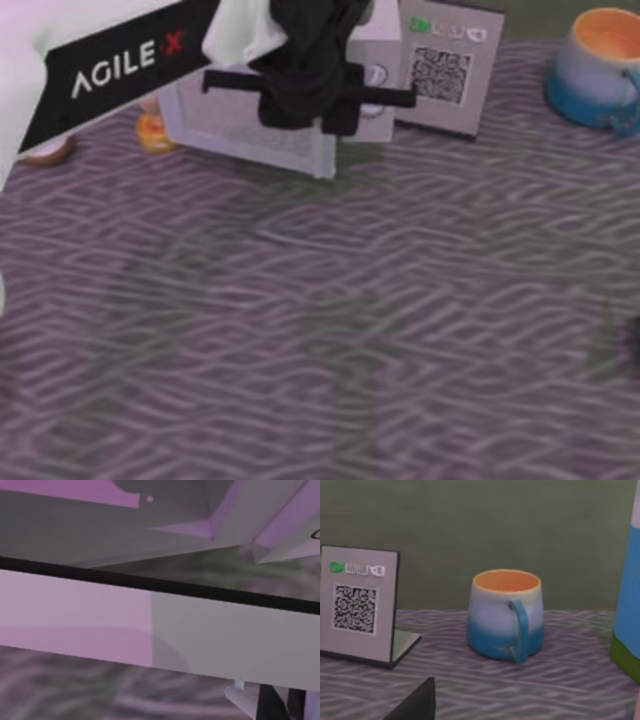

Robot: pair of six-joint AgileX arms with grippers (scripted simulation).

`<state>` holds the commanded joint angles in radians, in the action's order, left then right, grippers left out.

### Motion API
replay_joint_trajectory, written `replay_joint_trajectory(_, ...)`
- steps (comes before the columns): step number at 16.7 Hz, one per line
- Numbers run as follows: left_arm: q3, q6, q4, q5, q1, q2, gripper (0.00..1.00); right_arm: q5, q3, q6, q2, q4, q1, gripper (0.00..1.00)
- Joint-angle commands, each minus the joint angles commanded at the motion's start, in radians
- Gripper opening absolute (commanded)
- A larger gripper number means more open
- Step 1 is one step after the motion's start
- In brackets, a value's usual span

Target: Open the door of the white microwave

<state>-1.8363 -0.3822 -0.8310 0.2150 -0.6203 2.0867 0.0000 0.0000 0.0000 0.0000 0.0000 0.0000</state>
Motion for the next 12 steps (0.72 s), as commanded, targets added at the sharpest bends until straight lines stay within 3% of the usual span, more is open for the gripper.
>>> replay_joint_trajectory(12, 0.010, 0.007, 0.005, -0.003, 0.001, -0.007, 0.00, 0.000, 0.000, 0.000, 0.000, 0.000, 0.000, 1.00)
